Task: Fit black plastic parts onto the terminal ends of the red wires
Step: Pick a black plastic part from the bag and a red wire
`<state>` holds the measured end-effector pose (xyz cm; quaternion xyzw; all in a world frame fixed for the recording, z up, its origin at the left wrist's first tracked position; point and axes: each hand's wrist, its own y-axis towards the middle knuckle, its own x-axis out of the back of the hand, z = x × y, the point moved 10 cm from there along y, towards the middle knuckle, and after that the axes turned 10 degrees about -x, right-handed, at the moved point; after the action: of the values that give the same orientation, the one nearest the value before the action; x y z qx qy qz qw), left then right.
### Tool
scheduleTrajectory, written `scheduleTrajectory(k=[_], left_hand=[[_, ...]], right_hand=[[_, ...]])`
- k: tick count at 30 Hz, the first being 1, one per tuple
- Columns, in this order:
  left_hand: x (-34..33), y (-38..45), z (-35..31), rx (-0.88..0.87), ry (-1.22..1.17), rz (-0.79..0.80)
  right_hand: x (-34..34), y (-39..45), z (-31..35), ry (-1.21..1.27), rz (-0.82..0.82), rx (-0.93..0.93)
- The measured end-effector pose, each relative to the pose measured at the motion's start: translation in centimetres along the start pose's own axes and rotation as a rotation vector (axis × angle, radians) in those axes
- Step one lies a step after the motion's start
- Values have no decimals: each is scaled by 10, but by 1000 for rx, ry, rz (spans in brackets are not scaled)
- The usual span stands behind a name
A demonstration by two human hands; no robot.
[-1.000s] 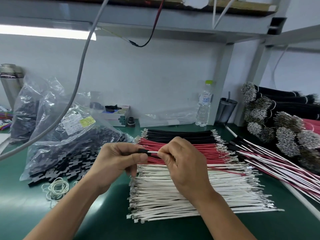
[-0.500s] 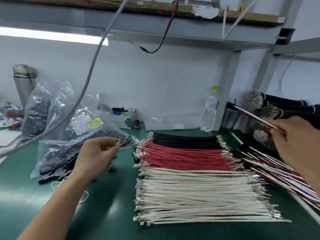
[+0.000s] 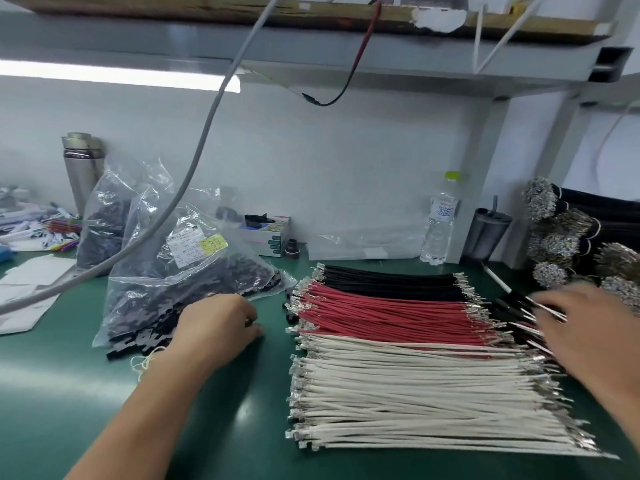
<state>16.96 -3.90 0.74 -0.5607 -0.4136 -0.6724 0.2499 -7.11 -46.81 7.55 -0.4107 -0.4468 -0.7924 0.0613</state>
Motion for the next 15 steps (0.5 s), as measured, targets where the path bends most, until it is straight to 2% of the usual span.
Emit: scheduleTrajectory(k=[3, 7, 11, 15], left_hand=[[2, -2, -8, -30, 16, -13], [9, -2, -17, -47, -68, -92], [19, -5, -19, -8, -216, -223], [20, -7, -19, 14, -354, -299]], right_hand=[[-18, -17, 113, 216, 211, 194], [-80, -32, 216, 344, 455, 281], [-135, -32, 250, 221, 607, 271], [-145, -23, 253, 149, 579, 284]])
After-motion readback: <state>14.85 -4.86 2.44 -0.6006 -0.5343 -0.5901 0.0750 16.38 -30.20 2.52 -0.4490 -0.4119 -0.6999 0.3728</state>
